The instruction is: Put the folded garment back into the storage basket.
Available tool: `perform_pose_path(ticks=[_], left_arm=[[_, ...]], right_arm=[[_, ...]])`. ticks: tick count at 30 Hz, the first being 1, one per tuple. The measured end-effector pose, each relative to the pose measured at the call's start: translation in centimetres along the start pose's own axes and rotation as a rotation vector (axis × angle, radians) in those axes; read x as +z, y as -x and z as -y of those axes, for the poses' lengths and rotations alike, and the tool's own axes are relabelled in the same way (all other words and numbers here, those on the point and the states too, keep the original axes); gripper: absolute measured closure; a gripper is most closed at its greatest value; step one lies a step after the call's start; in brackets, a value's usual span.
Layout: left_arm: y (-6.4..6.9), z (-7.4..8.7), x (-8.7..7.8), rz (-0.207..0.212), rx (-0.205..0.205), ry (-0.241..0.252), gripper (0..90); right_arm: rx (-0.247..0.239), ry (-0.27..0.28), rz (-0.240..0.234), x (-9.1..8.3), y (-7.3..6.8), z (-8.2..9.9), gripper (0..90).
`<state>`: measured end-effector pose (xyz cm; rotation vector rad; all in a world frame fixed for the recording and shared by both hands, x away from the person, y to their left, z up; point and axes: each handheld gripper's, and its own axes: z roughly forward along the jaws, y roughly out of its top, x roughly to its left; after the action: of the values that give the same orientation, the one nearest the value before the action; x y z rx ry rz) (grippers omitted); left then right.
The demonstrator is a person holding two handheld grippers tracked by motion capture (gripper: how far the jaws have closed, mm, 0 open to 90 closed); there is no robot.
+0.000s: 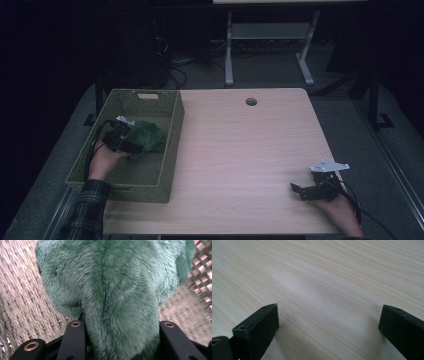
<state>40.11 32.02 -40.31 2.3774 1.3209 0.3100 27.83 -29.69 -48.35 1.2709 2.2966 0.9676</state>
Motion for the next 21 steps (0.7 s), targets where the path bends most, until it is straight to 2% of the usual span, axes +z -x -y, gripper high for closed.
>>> perform_pose_path(ticks=[6,10,13,14,15,16,21], left_arm=[[-0.2,0.1,0.7,-0.001,-0.005,-0.032,51.7],[-0.3,0.2,0.8,-0.007,-0.016,-0.04,40.2],[-0.3,0.3,0.6,0.001,-0.027,-0.023,31.3],[-0.3,0.4,0.1,-0.01,-0.029,0.005,28.9],[-0.3,0.4,0.1,-0.01,-0.029,0.005,27.2],[-0.3,0.5,-0.4,-0.014,-0.033,0.03,25.8],[-0.2,0.5,-1.9,-0.021,-0.042,0.083,22.4]], right_arm=[[-0.003,0.001,-0.001,0.0,0.0,0.0,2.5],[-0.002,0.001,-0.002,0.0,0.0,0.0,2.5],[-0.002,0.001,-0.002,0.0,0.0,0.0,2.5],[-0.002,0.001,-0.002,0.0,0.0,0.0,2.5],[-0.001,0.001,-0.002,0.0,0.0,0.0,2.5],[-0.002,0.001,-0.002,0.0,0.0,0.0,2.5],[-0.001,0.001,-0.002,0.0,0.0,0.0,2.5]])
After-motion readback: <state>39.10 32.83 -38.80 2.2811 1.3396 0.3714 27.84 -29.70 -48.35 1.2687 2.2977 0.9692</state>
